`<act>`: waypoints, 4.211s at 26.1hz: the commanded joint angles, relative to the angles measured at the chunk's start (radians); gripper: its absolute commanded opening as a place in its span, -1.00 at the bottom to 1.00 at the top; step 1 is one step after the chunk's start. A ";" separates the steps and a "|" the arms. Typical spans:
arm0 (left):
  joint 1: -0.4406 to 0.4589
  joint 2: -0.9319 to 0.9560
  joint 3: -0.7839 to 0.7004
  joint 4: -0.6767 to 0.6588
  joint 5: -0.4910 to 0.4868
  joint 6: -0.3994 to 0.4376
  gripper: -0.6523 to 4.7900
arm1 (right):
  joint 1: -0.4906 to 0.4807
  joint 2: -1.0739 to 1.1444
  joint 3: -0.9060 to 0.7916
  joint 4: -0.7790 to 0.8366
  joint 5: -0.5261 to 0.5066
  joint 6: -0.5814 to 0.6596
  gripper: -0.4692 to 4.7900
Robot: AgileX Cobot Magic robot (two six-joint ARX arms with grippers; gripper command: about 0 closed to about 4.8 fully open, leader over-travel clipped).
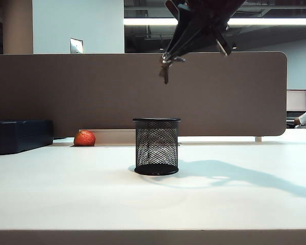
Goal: Pick up a bunch of keys from the table, then put them into the black basket.
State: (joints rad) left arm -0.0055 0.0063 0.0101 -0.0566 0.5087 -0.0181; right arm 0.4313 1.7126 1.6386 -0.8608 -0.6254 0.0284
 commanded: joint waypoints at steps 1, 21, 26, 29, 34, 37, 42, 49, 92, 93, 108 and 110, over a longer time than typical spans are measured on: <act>0.000 0.000 0.003 0.010 0.000 0.003 -0.78 | 0.002 -0.004 -0.029 0.058 -0.025 0.003 -0.86; 0.000 0.000 0.003 0.010 0.000 0.003 -0.78 | 0.002 0.128 -0.089 0.208 -0.028 0.053 -0.86; 0.000 0.000 0.003 0.010 0.000 0.003 -0.78 | 0.002 0.158 -0.089 0.207 -0.024 0.054 -0.86; 0.000 0.000 0.003 0.010 0.000 0.003 -0.78 | 0.002 0.158 -0.089 0.209 -0.023 0.054 -0.86; 0.000 0.000 0.003 0.010 0.000 0.003 -0.78 | 0.001 0.158 -0.089 0.207 -0.024 0.054 -0.85; 0.000 0.000 0.003 0.010 0.000 0.003 -0.78 | 0.001 0.158 -0.089 0.207 -0.024 0.054 -0.66; 0.000 0.000 0.003 0.010 0.000 0.003 -0.78 | 0.001 0.158 -0.089 0.206 -0.024 0.077 -0.38; 0.000 0.000 0.003 0.010 0.001 0.003 -0.78 | 0.001 0.156 -0.088 0.200 -0.024 0.077 -0.39; 0.000 0.000 0.004 0.014 -0.185 0.008 -0.78 | -0.207 -0.942 -0.883 0.587 0.649 0.080 -0.86; 0.000 0.000 0.004 0.014 -0.204 0.007 -0.78 | -0.207 -0.975 -0.914 0.598 0.655 0.080 -0.86; 0.000 0.000 0.003 0.013 -0.400 0.006 -0.78 | -0.207 -1.534 -1.386 0.727 0.769 0.133 -0.86; 0.000 0.000 0.003 0.013 -0.400 0.006 -0.78 | -0.207 -1.595 -1.414 0.727 0.773 0.133 -0.86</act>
State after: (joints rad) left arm -0.0055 0.0063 0.0101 -0.0566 0.1116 -0.0158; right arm 0.2241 0.1719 0.2436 -0.1402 0.1352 0.1581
